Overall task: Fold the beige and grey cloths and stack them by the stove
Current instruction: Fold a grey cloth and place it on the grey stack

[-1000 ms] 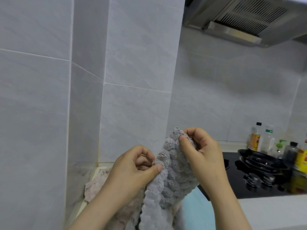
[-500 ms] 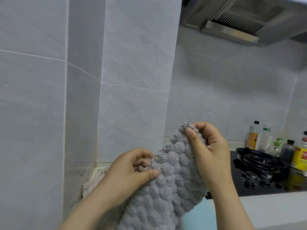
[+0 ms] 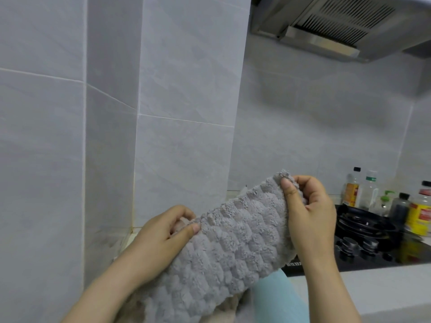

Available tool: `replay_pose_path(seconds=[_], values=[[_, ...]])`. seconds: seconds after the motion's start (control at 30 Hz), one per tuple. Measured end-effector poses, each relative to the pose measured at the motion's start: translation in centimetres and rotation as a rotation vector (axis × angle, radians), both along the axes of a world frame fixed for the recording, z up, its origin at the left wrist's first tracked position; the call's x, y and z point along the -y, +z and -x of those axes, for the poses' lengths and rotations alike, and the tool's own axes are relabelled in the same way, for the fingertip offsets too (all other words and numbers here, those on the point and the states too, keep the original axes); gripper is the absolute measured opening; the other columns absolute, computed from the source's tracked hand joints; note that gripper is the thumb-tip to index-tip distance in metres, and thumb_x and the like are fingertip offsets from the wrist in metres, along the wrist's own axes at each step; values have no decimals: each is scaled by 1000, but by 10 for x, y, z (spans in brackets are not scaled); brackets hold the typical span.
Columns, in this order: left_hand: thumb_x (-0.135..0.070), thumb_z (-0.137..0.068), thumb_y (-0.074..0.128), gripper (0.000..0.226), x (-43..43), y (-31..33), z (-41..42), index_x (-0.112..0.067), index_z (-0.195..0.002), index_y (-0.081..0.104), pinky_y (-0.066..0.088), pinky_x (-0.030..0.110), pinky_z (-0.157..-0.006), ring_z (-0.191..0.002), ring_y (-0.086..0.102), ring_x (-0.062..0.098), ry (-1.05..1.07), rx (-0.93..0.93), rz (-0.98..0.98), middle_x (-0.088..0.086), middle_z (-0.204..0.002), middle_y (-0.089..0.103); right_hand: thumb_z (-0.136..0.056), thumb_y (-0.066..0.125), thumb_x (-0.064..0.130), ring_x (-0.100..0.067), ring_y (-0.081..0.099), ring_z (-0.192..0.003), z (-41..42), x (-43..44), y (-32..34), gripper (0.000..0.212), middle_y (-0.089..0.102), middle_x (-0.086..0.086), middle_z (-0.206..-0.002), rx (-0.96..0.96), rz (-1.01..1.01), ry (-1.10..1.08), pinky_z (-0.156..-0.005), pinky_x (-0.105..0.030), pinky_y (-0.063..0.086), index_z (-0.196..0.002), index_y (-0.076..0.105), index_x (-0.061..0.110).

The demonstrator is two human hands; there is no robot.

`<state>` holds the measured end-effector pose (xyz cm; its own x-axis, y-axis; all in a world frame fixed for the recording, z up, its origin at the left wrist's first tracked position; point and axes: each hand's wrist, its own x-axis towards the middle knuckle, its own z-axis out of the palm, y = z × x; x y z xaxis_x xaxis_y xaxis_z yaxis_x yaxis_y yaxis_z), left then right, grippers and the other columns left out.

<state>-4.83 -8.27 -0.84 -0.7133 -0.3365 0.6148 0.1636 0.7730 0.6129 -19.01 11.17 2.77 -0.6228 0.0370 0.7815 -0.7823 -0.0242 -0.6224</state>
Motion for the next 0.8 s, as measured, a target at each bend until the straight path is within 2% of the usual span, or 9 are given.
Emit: replay_pose_path(seconds=[0.1,0.17,0.3,0.4,0.5,0.6,0.7,0.77,0.8], values=[[-59,-69,71,45,0,4,-4,-30,-96,48,25,22,-51,-49,31,8,-111,-20,-146,-6,-52,37,-92,62,32,-17,58,-71,7,-1,-6,17,66,2,-77,25,-20,-50,-65,-33,46,-85,62,17],[-57,-57,75,54,1,5,-6,-29,-95,49,25,23,-53,-52,33,9,-197,4,-209,-6,-56,41,-92,62,31,-17,59,-72,13,-1,-10,17,66,4,-77,47,-37,-76,-65,-33,46,-86,62,16],[-53,-57,74,41,8,3,-7,-26,-84,59,30,23,-57,-56,36,4,-234,76,-126,-9,-70,53,-93,62,29,-17,59,-75,22,0,-18,14,65,5,-79,99,-68,-95,-66,-32,45,-87,62,16],[-51,-61,70,33,12,-1,-5,-30,-85,63,32,23,-58,-55,37,3,-170,115,-88,-8,-71,58,-93,61,31,-15,59,-75,23,1,-21,15,65,5,-79,110,-88,-101,-66,-31,45,-87,62,17],[-28,-83,68,9,13,-2,-5,-33,-85,61,32,22,-55,-52,37,5,-134,83,-74,-5,-58,52,-93,61,31,-13,58,-75,24,1,-21,16,64,6,-80,114,-92,-107,-66,-31,45,-88,62,16],[-14,-92,54,21,14,-2,-4,-33,-83,53,29,17,-48,-47,32,5,-77,46,-16,-6,-53,45,-93,60,31,-12,58,-76,26,0,-21,16,64,7,-80,115,-88,-116,-66,-31,44,-89,63,16],[-10,-93,51,28,14,-2,-2,-36,-81,56,34,19,-52,-50,37,6,-63,97,25,-7,-58,50,-93,61,30,-12,57,-75,26,0,-22,15,63,8,-79,118,-93,-128,-64,-30,41,-88,62,16],[-17,-94,50,30,18,-5,-1,-41,-83,63,41,26,-58,-54,49,13,-60,139,5,-3,-62,60,-93,61,29,-13,56,-74,27,0,-23,14,62,9,-78,121,-94,-140,-64,-30,37,-88,62,15],[-23,-93,50,26,20,-6,0,-43,-85,66,41,29,-58,-56,51,20,-69,150,-22,6,-65,62,-93,61,28,-13,55,-74,27,0,-23,14,62,9,-78,124,-92,-144,-64,-30,37,-88,62,15]])
